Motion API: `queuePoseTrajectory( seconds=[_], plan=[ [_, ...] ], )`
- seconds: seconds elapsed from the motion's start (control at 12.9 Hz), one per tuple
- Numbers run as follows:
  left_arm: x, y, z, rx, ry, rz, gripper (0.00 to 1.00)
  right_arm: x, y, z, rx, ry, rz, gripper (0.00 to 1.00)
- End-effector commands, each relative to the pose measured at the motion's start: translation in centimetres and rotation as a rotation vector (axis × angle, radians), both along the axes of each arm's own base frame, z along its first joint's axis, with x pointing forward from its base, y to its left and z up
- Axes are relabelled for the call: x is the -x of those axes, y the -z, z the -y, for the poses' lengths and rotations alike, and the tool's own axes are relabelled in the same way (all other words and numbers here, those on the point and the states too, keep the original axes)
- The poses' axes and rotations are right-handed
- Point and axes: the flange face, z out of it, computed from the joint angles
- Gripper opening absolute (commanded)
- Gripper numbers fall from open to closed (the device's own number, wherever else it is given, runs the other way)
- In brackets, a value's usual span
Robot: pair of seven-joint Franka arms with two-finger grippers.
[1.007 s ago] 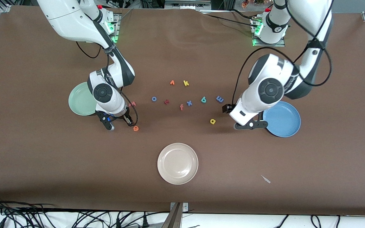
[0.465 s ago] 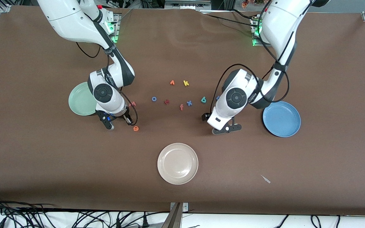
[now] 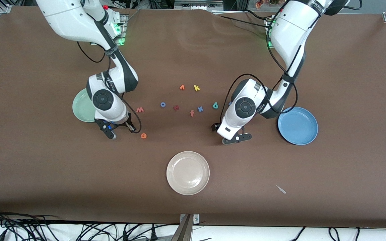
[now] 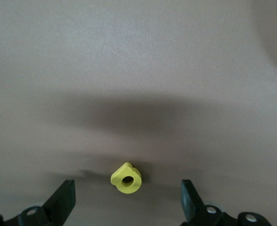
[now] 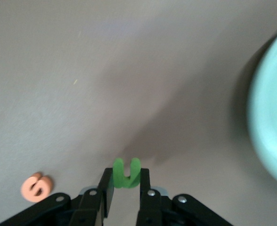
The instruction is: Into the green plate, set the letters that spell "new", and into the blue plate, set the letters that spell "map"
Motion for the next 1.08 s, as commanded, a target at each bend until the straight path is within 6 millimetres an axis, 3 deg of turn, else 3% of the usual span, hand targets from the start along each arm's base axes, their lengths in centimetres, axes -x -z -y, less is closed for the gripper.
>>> queuePoseTrajectory(
  seconds=[0.0, 0.15, 0.31, 0.39, 0.46, 0.54, 0.62, 0.77, 1.01],
  plan=[
    [0.0, 0.8, 0.4, -0.032, 0.006, 0.019, 0.93, 1.0, -5.2, 6.0, 0.036, -0.142, -0.085, 0.2],
    [0.1, 1.0, 0.5, -0.035, 0.004, 0.017, 0.85, 3.9, -5.0, 10.7, 0.025, -0.186, -0.107, 0.2],
    [0.2, 1.2, 0.5, -0.036, 0.004, 0.014, 0.77, 8.0, -2.3, 15.1, -0.001, -0.219, -0.058, 0.21],
    [0.2, 1.2, 0.5, -0.036, 0.004, 0.014, 0.75, 9.4, -0.6, 15.9, -0.005, -0.226, -0.037, 0.22],
    [0.2, 1.3, 0.4, -0.038, 0.005, 0.012, 0.7, 10.0, 0.8, 16.1, -0.004, -0.232, -0.022, 0.23],
    [0.3, 1.3, 0.4, -0.038, 0.005, 0.01, 0.67, 10.4, 1.4, 16.1, -0.004, -0.234, -0.011, 0.4],
    [0.3, 1.3, 0.4, -0.039, 0.005, 0.009, 0.65, 10.2, 1.2, 16.1, -0.004, -0.231, -0.006, 0.97],
    [0.3, 1.3, 0.4, -0.038, 0.005, 0.01, 0.61, 9.3, -0.8, 15.9, -0.012, -0.242, 0.033, 1.0],
    [0.2, 1.4, 0.3, -0.041, 0.005, 0.01, 0.53, 5.9, -4.1, 12.5, -0.02, -0.281, 0.088, 1.0]
  ],
)
